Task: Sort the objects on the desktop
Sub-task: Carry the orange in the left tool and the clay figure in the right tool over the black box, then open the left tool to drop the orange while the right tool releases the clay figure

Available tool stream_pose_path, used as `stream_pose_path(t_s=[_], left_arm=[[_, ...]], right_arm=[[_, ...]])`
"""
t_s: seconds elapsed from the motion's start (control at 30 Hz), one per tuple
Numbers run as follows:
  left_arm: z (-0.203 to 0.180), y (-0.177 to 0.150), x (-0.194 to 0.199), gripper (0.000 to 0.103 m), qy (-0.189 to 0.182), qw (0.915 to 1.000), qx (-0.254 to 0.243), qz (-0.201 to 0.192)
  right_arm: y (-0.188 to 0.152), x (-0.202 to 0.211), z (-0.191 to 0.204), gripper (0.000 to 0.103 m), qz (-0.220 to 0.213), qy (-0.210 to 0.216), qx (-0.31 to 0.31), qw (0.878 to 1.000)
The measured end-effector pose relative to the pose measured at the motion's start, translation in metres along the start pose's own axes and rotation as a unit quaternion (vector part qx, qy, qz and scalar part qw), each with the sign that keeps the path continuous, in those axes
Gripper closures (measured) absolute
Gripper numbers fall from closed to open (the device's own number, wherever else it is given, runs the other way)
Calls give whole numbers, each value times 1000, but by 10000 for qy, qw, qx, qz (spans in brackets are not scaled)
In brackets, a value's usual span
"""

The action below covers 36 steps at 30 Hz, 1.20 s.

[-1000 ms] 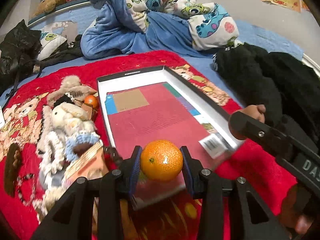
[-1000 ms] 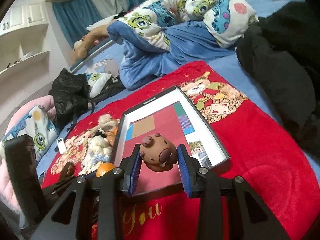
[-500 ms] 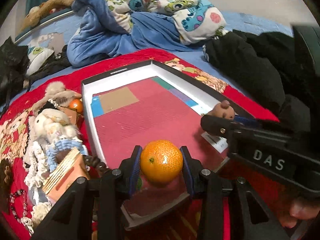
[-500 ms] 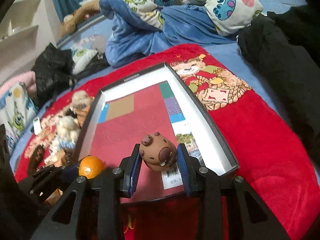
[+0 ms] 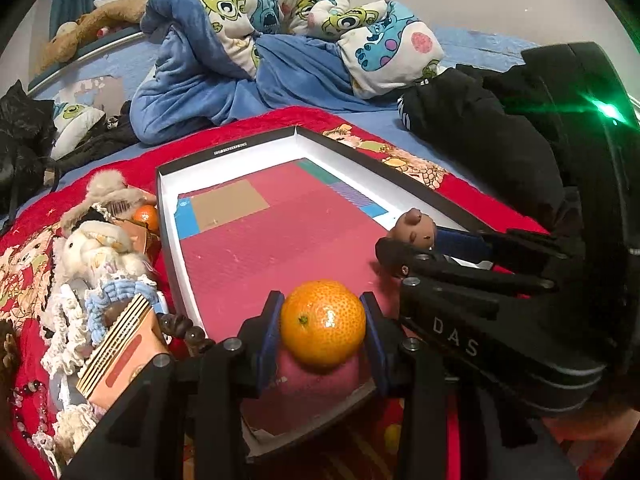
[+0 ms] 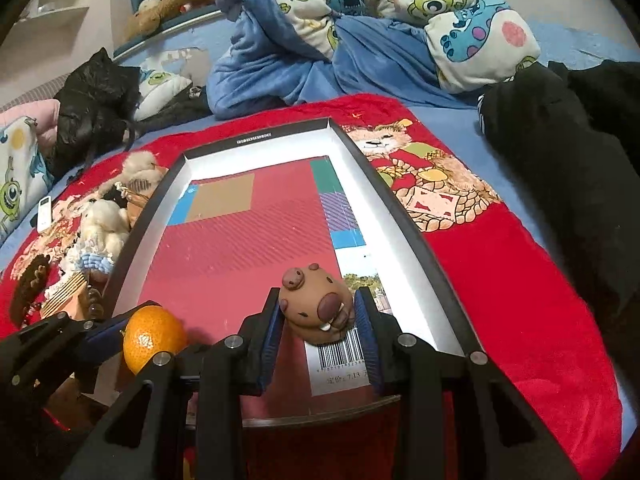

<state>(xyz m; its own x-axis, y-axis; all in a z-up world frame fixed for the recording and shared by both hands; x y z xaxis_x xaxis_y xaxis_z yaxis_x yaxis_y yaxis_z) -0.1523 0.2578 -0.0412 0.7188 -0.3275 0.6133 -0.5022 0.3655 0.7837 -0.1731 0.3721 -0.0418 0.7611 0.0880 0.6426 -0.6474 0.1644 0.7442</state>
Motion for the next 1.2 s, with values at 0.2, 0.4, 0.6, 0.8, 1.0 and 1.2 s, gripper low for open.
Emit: stream_pose_path(t_s=[0.2, 0.4, 0.6, 0.8, 1.0, 1.2], left_arm=[[1, -1, 0, 64, -3, 10000, 8, -27], [0, -2, 2, 64, 19, 10000, -5, -74], [-8, -2, 8, 64, 284, 9992, -199, -192], [-9, -1, 9, 64, 277, 9992, -195, -214], [-8, -2, 11, 58, 400, 9988, -187, -234], [-5, -2, 19, 16, 512, 9978, -143, -408]], right_arm=[[-1, 2, 1, 68, -86, 41, 2, 10000], [-3, 5, 2, 68, -168, 52, 8, 9998], [-6, 13, 1, 68, -386, 125, 21, 9992], [-6, 15, 0, 67, -419, 255, -40, 9988], [-8, 17, 2, 61, -473, 250, 40, 9986], [-9, 29, 6, 54, -805, 91, 112, 9966]])
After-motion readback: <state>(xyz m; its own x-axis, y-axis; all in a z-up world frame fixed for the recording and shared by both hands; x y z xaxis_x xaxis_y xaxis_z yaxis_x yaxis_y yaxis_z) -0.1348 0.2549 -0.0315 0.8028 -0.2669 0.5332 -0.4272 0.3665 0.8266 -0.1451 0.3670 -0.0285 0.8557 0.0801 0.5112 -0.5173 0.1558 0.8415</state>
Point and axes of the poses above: each gripper's, at about its wrist camera, not at the fingertips, and x roughly against the way its jaws point, z to its left, y to its top, the point moved 1 cm from there along -x, roughly the way its jaws point, and after that the axes turned 9 degrees about -x, right-handed, at the moved point
